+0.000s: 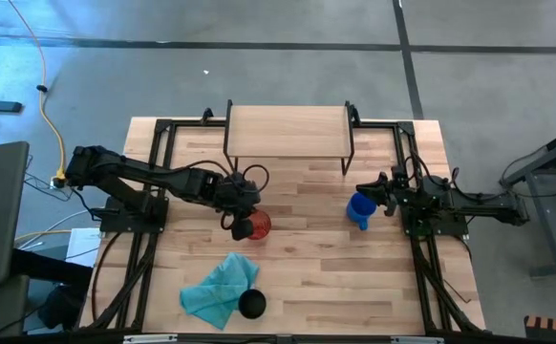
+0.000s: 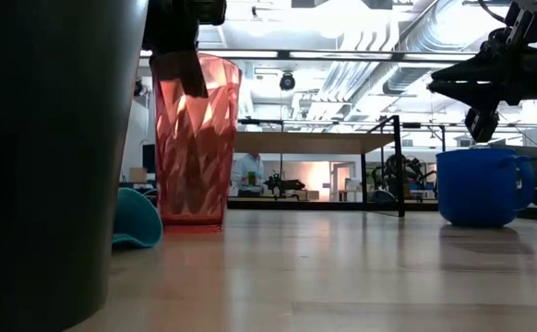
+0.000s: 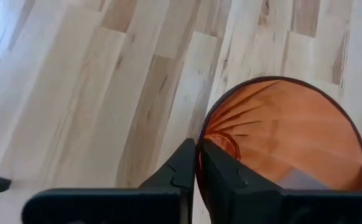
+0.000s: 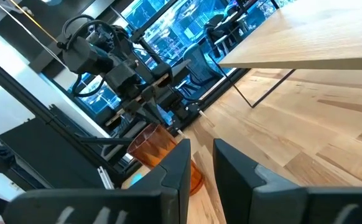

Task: Stack small to large cups/mugs on shelf
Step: Put the red cup on the shelf

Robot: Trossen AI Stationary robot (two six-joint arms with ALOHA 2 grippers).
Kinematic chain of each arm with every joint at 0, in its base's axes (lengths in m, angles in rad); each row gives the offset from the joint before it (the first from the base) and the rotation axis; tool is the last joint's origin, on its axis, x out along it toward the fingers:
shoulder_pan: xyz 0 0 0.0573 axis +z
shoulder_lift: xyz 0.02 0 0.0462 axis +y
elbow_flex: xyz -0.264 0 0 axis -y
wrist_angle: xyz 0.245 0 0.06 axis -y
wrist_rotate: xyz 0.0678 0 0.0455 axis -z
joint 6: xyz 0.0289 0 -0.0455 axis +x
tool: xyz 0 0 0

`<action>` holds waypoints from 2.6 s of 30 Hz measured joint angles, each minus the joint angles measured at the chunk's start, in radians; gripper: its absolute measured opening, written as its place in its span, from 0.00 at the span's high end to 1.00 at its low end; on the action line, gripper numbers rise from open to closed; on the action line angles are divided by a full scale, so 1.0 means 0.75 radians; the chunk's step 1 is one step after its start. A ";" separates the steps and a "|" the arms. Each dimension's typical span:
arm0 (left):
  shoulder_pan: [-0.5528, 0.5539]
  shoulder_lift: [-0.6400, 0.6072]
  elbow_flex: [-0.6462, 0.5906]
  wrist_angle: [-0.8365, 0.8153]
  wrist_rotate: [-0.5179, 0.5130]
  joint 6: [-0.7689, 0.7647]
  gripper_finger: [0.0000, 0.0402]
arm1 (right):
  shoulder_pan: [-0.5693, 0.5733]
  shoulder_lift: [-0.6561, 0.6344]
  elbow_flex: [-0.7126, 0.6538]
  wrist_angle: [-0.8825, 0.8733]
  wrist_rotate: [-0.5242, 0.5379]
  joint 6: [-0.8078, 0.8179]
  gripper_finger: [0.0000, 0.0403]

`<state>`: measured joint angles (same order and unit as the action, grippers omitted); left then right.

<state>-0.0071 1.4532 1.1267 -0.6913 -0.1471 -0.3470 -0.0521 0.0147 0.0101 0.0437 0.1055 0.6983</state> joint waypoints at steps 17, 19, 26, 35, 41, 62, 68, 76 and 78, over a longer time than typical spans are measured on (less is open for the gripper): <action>0.122 0.000 0.327 -0.327 0.084 0.114 1.00 | 0.000 0.000 0.000 -0.004 0.000 -0.034 0.86; 0.165 0.000 0.398 -0.405 0.090 0.153 1.00 | 0.000 0.000 0.000 -0.004 0.000 -0.034 0.86; 0.373 0.000 0.655 -0.581 0.092 0.301 1.00 | 0.000 0.000 0.000 -0.004 0.001 -0.034 0.86; 0.672 0.048 0.923 -0.641 0.123 0.409 1.00 | 0.000 0.000 0.000 -0.004 0.001 -0.028 0.86; 0.771 0.204 1.152 -0.728 0.137 0.485 1.00 | 0.000 0.000 0.000 -0.004 0.001 0.001 0.86; 1.078 0.511 1.563 -0.996 0.261 0.617 1.00 | 0.000 0.000 0.000 -0.019 -0.003 0.024 0.86; 1.094 0.529 1.560 -0.972 0.256 0.623 1.00 | 0.001 0.000 0.000 -0.021 -0.006 0.021 0.86; 1.101 0.604 1.558 -0.972 0.270 0.607 1.00 | 0.000 0.000 0.000 -0.023 -0.006 0.025 0.86; 1.100 0.608 1.558 -0.962 0.270 0.607 1.00 | 0.001 0.000 0.000 -0.023 -0.008 0.026 0.86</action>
<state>0.8181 1.9089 2.2955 -1.4126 0.0551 0.1085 -0.0517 0.0147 0.0102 0.0264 0.0998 0.7176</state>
